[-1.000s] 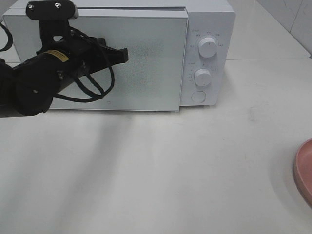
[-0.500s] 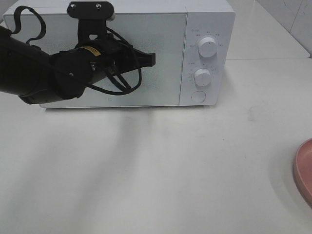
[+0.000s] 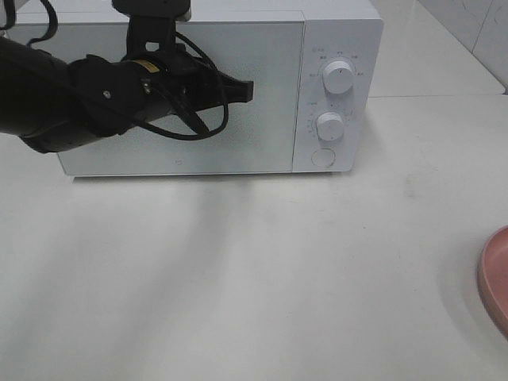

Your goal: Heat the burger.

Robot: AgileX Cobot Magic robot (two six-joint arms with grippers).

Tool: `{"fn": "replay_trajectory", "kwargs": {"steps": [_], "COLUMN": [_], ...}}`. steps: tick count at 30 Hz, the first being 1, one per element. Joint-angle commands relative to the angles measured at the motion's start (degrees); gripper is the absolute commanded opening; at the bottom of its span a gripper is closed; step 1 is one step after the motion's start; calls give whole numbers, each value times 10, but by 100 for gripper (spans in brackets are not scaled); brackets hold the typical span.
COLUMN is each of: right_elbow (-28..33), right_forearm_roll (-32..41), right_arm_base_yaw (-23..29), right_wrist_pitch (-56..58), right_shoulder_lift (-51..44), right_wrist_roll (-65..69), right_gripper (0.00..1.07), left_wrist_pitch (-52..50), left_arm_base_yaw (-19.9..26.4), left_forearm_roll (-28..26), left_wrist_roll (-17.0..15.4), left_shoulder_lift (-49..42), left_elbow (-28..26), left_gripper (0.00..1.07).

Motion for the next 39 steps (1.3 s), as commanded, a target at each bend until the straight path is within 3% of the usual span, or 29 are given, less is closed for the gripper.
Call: {"fn": "replay_trajectory", "kwargs": {"steps": [1, 5, 7, 8, 9, 10, 11, 12, 21, 22, 24, 28, 33, 35, 39], "right_elbow": [1, 1, 1, 1, 1, 1, 1, 1, 1, 1, 1, 1, 1, 1, 1], "right_forearm_roll": [-1, -1, -1, -1, -1, -1, -1, -1, -1, -1, -1, -1, -1, -1, -1], "right_arm_base_yaw": [-5, -5, -5, -5, -5, -5, -5, -5, -5, -5, -5, -5, -5, -5, -5], "right_wrist_pitch": [-6, -6, -6, -6, -6, -6, -6, -6, -6, -6, -6, -6, -6, -6, -6], "right_shoulder_lift": [-16, -16, -16, -16, -16, -16, -16, -16, -16, -16, -16, -16, -16, -16, -16], "right_wrist_roll": [-3, -3, -3, -3, -3, -4, -4, -4, -4, -4, -4, -4, -4, -4, -4], "right_gripper": [75, 75, 75, 75, 75, 75, 75, 75, 75, 75, 75, 75, 75, 75, 75], "left_wrist_pitch": [45, 115, 198, 198, 244, 269, 269, 321, 505, 574, 604, 744, 796, 812, 833], "left_arm_base_yaw": [-10, -10, -6, -6, -3, -3, -3, 3, 53, 74, 84, 147, 198, 238, 270], "left_forearm_roll": [-17, -33, -30, -30, -28, -28, -28, -27, 11, 25, 28, 33, 37, 54, 81], "left_wrist_roll": [12, 12, 13, 13, 13, 13, 13, 13, 11, 11, 11, 11, 3, -15, -41], "left_shoulder_lift": [-40, -62, -80, -80, -88, -91, -91, -97, -122, -129, -132, -154, -182, -211, -241], "left_elbow": [25, 41, 52, 52, 59, 61, 61, 64, 63, 63, 63, 63, 63, 65, 66], "left_gripper": [0, 6, 32, 32, 59, 72, 72, 100, 100, 100, 100, 100, 100, 100, 100]}}
